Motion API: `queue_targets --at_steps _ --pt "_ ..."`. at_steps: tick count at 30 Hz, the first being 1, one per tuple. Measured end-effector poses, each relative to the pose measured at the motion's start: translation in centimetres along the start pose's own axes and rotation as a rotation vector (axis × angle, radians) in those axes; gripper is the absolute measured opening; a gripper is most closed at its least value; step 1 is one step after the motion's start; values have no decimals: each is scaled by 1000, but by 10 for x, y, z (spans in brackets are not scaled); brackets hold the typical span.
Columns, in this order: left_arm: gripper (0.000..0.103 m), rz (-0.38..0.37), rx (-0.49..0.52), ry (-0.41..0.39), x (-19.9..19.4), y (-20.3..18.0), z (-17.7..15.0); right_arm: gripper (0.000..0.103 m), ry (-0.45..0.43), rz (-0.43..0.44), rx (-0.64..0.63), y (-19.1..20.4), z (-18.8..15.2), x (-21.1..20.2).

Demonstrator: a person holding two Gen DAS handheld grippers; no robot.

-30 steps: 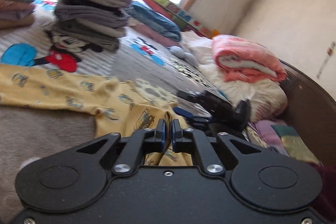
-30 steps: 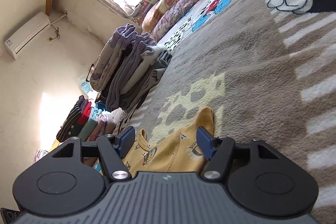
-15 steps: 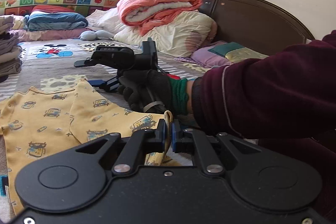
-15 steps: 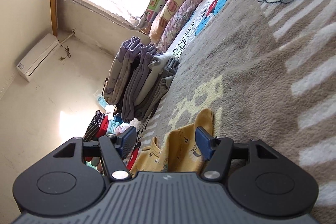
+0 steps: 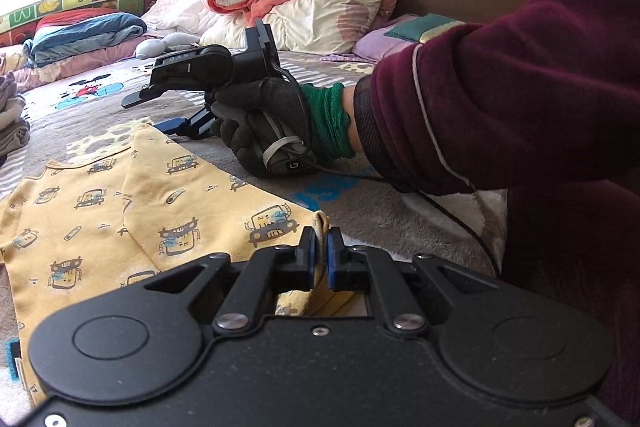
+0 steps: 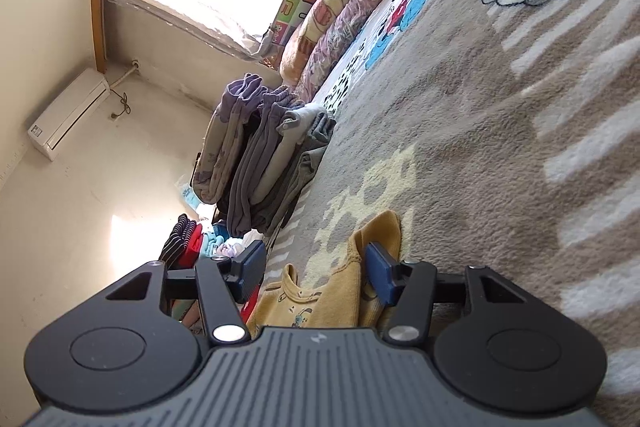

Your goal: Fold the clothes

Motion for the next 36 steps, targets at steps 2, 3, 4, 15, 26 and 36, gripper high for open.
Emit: queue_targets --at_steps 2,3,4,15,26,36 --pt "3 16 55 6 -4 -3 1 54 1 -6 -4 1 0 1" --pt "3 22 76 5 -7 -3 2 54 1 -8 -7 1 0 1" --pt "3 28 92 4 -9 -3 3 54 2 -11 -11 1 0 2" --pt "15 -7 166 84 8 -22 -12 53 2 -24 -30 -1 0 1" --pt "19 -27 -267 -65 -42 58 2 79 36 -190 -220 30 -8 -3" --pt "19 31 -724 10 -34 114 -34 65 22 -325 -508 97 -93 -96"
Point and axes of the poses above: each gripper's, at about its wrist camera, not at the fingertips, and x roughly the way its jaws point, y to its left, z to its top, the point moved 10 cm from there along x, roughly the way its jaws point
